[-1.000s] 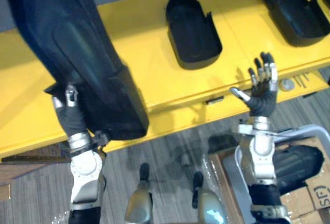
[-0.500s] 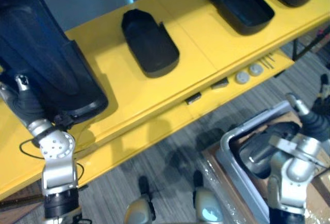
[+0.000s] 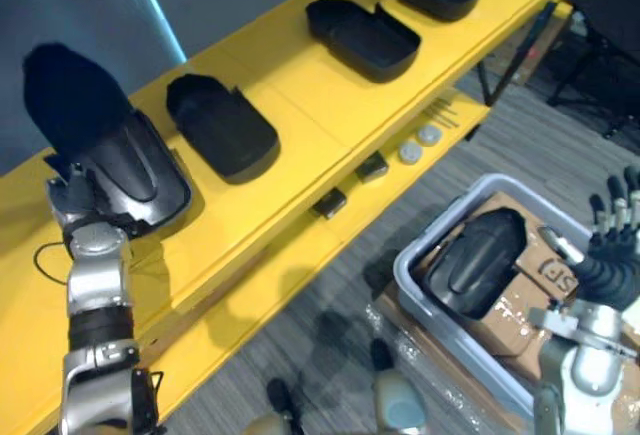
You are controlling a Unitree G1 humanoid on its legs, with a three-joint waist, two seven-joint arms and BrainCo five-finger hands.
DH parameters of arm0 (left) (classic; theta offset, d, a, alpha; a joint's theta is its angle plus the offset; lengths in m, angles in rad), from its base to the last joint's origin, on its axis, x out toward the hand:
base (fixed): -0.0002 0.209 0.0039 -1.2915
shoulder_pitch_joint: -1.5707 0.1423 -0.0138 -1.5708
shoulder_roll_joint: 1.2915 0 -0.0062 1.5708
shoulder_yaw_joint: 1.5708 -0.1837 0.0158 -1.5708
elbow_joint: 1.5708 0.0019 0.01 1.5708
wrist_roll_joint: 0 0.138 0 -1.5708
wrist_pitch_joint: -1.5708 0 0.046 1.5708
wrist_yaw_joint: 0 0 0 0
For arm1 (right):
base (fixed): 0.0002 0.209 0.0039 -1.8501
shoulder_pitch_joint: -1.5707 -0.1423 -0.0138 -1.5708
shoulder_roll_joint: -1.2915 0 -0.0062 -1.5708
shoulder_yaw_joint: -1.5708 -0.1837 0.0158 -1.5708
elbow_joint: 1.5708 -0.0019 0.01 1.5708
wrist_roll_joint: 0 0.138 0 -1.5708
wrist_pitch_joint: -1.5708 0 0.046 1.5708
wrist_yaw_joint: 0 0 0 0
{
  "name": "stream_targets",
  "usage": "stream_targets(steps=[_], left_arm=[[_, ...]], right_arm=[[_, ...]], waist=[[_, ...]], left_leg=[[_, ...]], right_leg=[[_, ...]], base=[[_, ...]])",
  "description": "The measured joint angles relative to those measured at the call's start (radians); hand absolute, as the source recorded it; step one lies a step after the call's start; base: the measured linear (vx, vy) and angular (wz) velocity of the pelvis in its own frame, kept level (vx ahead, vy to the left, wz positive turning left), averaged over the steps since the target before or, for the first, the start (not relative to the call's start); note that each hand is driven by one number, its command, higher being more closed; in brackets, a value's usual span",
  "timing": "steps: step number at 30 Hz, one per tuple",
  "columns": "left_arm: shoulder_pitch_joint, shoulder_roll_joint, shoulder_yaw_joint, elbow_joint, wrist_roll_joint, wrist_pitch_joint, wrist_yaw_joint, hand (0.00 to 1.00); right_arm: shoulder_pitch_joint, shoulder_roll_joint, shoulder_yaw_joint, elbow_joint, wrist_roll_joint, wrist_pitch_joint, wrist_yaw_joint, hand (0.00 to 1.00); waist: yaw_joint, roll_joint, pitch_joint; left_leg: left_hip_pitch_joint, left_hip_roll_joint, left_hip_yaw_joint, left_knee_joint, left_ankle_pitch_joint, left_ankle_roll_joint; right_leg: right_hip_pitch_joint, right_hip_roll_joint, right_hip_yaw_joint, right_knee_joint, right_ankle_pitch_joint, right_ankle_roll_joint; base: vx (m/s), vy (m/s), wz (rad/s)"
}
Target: Walk over and take plastic housings, then place them on the shelf
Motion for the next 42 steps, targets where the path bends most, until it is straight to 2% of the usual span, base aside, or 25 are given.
stream_targets(steps=[1, 6, 9, 11, 13, 15, 17, 20, 23, 27, 36, 42], left_arm=[[-0.013, 0.024, 0.000, 0.023, 0.004, 0.025, -0.022, 1.00], [-0.027, 0.077, 0.012, 0.069, 0.019, 0.063, -0.087, 1.00], [-0.027, 0.088, 0.022, 0.092, 0.020, 0.064, -0.120, 1.00], [-0.026, 0.122, 0.022, 0.094, 0.025, 0.064, -0.152, 1.00], [-0.013, 0.186, 0.032, 0.095, 0.078, 0.059, -0.201, 1.00], [-0.006, 0.207, 0.062, 0.095, 0.100, 0.058, -0.231, 1.00], [0.022, 0.235, 0.077, 0.097, 0.137, 0.057, -0.294, 1.00], [0.045, 0.238, 0.090, 0.099, 0.165, 0.054, -0.360, 1.00], [0.053, 0.238, 0.089, 0.141, 0.205, 0.053, -0.436, 1.00], [0.058, 0.238, 0.087, 0.206, 0.217, 0.051, -0.491, 1.00], [0.120, 0.234, 0.077, 0.336, 0.216, 0.053, -0.498, 1.00], [0.128, 0.220, 0.077, 0.344, 0.212, 0.055, -0.438, 1.00]], right_arm=[[0.003, -0.004, 0.009, 0.000, 0.004, 0.000, 0.000, 0.00], [0.021, -0.038, 0.048, 0.011, 0.034, 0.000, -0.004, 0.00], [0.027, -0.049, 0.076, 0.026, 0.037, 0.000, -0.006, 0.00], [0.026, -0.054, 0.097, 0.053, 0.037, 0.000, -0.006, 0.00], [0.026, -0.057, 0.114, 0.058, 0.036, 0.001, -0.007, 0.00], [0.028, -0.061, 0.114, 0.059, 0.037, 0.001, -0.008, 0.00], [0.030, -0.074, 0.115, 0.072, 0.037, 0.001, -0.015, 0.00], [0.030, -0.088, 0.116, 0.090, 0.038, 0.002, -0.027, 0.00], [0.033, -0.089, 0.116, 0.095, 0.045, 0.002, -0.025, 0.00], [0.028, -0.098, 0.123, 0.130, 0.045, 0.003, -0.026, 0.00], [-0.009, -0.127, 0.133, 0.167, 0.066, 0.004, -0.025, 0.00], [-0.025, -0.128, 0.133, 0.167, 0.066, 0.004, -0.025, 0.00]], waist=[[-0.004, 0.001, -0.001], [-0.001, 0.023, -0.021], [0.004, 0.045, -0.039], [0.006, 0.048, -0.041], [0.019, 0.051, -0.043], [0.021, 0.056, -0.046], [0.025, 0.066, -0.071], [0.042, 0.080, -0.086], [0.046, 0.090, -0.096], [0.046, 0.085, -0.105], [0.047, 0.053, -0.103], [0.047, 0.036, -0.096]], left_leg=[[-0.001, 0.001, 0.001, 0.005, 0.000, 0.000], [-0.001, 0.007, 0.000, 0.009, -0.001, -0.001], [0.001, 0.008, -0.015, 0.010, 0.000, -0.001], [0.002, 0.011, -0.028, 0.014, 0.000, -0.001], [0.002, 0.014, -0.030, 0.018, 0.000, -0.001], [0.002, 0.014, -0.038, 0.020, 0.000, -0.001], [0.000, 0.014, -0.048, 0.020, 0.000, -0.001], [0.000, 0.014, -0.051, 0.021, 0.000, -0.001], [0.001, 0.014, -0.053, 0.022, 0.000, -0.001], [0.000, 0.014, -0.051, 0.022, 0.000, -0.001], [-0.004, 0.016, -0.052, 0.020, -0.002, -0.005], [-0.020, 0.016, -0.051, 0.023, -0.003, -0.007]], right_leg=[[0.002, 0.001, 0.000, -0.001, 0.002, -0.001], [0.019, 0.003, -0.004, -0.028, 0.016, -0.002], [0.037, -0.001, -0.021, -0.039, 0.018, -0.002], [0.051, -0.001, -0.035, -0.045, 0.018, -0.002], [0.056, 0.000, -0.038, -0.050, 0.020, -0.004], [0.066, -0.002, -0.047, -0.058, 0.022, -0.004], [0.071, -0.003, -0.057, -0.062, 0.022, -0.004], [0.074, -0.005, -0.060, -0.065, 0.022, -0.005], [0.085, -0.006, -0.064, -0.083, 0.028, -0.004], [0.088, -0.008, -0.065, -0.093, 0.030, -0.009], [0.082, -0.011, -0.084, -0.093, 0.030, -0.009], [0.061, -0.011, -0.082, -0.083, 0.030, -0.008]], base=[[-0.01, -0.001, -0.04], [0.00, 0.000, 0.01], [0.01, 0.001, 0.14], [-0.01, -0.004, 0.18], [0.00, 0.000, 0.00], [0.00, -0.003, 0.12], [0.01, -0.002, 0.14], [0.01, 0.002, 0.01], [0.00, 0.000, 0.00], [0.00, 0.000, 0.00], [0.00, 0.000, 0.00], [0.00, 0.000, 0.00]])
